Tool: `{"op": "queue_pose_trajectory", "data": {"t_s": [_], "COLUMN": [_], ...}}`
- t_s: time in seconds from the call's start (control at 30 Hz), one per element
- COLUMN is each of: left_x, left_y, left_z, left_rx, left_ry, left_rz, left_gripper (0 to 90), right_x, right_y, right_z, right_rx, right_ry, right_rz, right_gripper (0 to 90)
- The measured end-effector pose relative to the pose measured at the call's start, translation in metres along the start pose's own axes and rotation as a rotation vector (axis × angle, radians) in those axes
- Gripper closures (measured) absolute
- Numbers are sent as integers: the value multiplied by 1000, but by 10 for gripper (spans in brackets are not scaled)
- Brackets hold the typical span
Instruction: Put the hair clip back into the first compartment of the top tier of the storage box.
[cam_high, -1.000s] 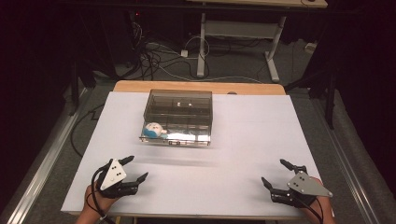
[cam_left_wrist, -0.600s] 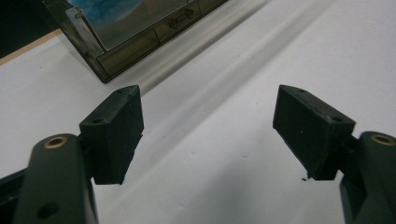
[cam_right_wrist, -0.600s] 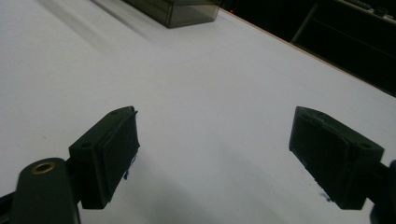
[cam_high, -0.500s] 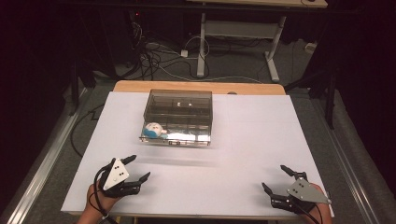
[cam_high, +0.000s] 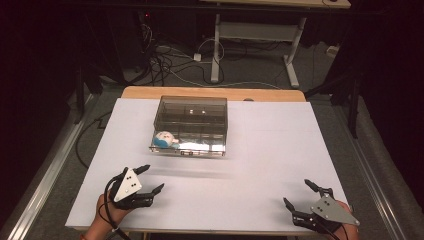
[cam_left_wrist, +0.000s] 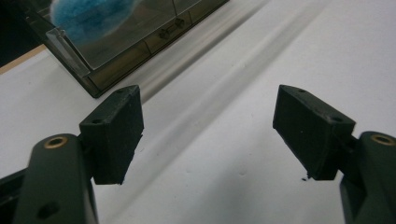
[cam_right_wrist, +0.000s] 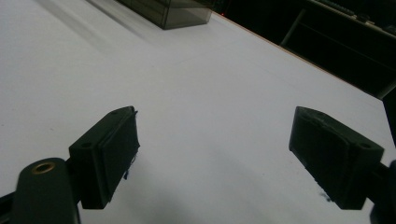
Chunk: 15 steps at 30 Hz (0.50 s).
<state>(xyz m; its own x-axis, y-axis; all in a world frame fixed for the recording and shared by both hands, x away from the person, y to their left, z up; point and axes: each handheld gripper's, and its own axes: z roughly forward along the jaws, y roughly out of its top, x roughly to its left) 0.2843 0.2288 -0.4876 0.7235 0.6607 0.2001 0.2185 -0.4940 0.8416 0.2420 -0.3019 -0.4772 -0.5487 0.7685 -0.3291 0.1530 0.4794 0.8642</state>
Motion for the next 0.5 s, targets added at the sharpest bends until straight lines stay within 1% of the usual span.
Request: {"op": "queue_pose_trajectory", "data": {"t_s": [0.13,0.37,0.5], "left_x": [0,0,2], "left_y": [2,2,1], "left_z": [4,6,7], "left_rx": [5,10,10], "left_ry": [-6,-13,-13], "left_rz": [8,6,6], "left_gripper": [238,238,238], "right_x": [0,-1,-2], "right_y": [-2,-1,1], "right_z": [0,-2,-1], "right_rx": [3,-5,-8], "right_ry": [1,-9,-16], "right_rz": [-3,10,9], "right_gripper": [159,159,159]}}
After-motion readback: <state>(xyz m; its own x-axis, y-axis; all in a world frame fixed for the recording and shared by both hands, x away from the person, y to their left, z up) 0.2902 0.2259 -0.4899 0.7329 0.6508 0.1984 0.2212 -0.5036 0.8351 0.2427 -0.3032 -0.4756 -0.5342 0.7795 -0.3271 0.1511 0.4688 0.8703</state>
